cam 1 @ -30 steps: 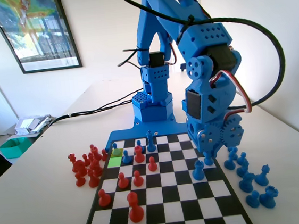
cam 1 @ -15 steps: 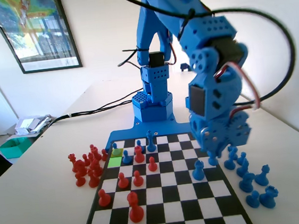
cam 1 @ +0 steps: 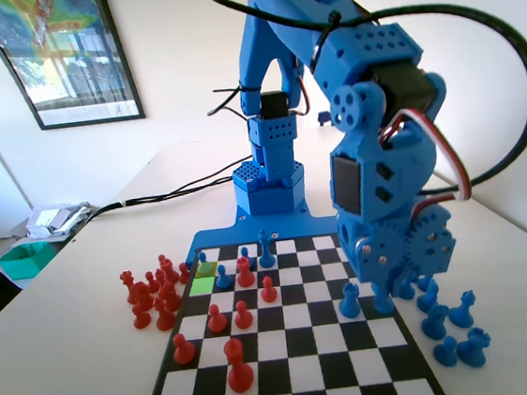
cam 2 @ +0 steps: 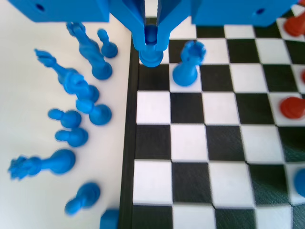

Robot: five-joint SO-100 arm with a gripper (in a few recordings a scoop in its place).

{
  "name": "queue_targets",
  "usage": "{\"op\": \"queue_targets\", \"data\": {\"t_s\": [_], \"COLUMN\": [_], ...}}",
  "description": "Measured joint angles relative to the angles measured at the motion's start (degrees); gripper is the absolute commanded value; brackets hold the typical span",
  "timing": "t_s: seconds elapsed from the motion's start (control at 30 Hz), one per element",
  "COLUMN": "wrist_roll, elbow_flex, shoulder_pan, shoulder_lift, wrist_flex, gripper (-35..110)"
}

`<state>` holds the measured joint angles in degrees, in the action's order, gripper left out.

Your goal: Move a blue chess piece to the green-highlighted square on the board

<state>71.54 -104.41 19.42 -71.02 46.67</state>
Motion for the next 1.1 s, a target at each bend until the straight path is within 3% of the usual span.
{"op": "queue_targets", "data": {"t_s": [0.77, 1.1], "wrist_roll": [0.97, 0.7], "elbow_flex": [-3.16, -3.16], "shoulder_pan": [-0.09, -0.09], "shoulder_lift": [0.44, 0.44], "wrist_flex": [-2.2, -3.34], "gripper": [1, 10]}}
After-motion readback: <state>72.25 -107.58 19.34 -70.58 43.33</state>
